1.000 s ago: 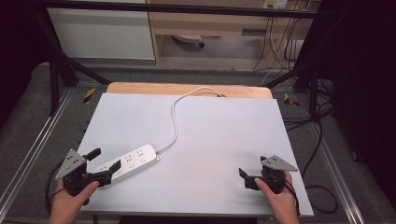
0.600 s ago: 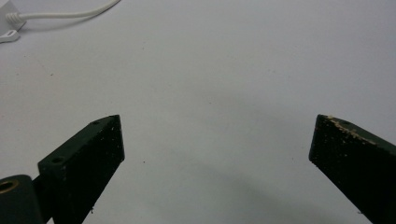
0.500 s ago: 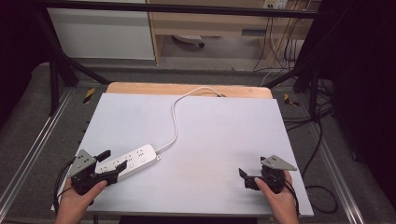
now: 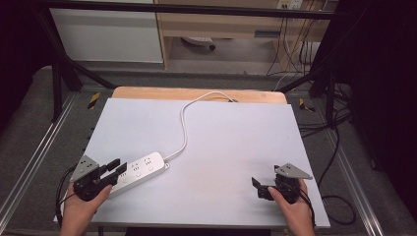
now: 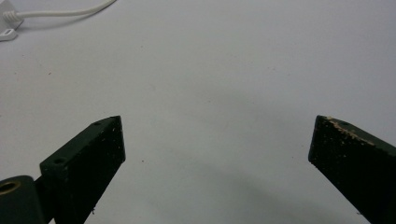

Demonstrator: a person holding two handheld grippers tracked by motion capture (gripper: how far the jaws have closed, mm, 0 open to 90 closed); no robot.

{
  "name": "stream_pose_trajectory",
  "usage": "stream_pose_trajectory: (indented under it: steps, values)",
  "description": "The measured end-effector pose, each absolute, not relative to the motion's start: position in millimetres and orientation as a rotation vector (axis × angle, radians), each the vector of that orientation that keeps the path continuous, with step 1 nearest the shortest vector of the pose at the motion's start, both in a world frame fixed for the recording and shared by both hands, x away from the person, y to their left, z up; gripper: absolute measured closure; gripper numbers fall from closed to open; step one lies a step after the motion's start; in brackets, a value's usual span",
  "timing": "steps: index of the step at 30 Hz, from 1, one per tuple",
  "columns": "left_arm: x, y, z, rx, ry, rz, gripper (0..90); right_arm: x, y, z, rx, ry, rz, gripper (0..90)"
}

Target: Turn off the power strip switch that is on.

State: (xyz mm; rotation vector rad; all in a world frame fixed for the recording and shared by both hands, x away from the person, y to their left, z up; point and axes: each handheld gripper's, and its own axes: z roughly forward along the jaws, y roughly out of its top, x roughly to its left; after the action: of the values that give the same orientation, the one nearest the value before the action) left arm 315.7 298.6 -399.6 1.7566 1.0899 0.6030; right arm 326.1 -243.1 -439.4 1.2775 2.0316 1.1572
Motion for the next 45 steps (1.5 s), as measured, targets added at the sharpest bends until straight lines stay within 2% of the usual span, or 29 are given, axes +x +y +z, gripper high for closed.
stream_pose_trajectory:
  steps: [2,5,14,19,22,45]
  values:
    - [318,299,-401,1.762,1.101,0.580,71.7,326,-243,-439,1.277,2.032,1.157,4.3]
    - [323,300,-405,1.767,1.100,0.524,80.4,327,-243,-440,1.280,2.034,1.155,4.3]
    - [339,289,-409,1.874,1.064,0.452,90.0,327,-243,-440,1.293,2.049,1.138,4.3]
    - [350,275,-409,1.937,1.065,0.412,90.0,328,-244,-440,1.292,2.052,1.142,4.3]
    - [352,268,-414,1.984,1.063,0.435,90.0,327,-244,-440,1.293,2.054,1.140,4.3]
    - [350,265,-421,2.052,1.088,0.429,90.0,327,-245,-438,1.291,2.065,1.125,4.3]
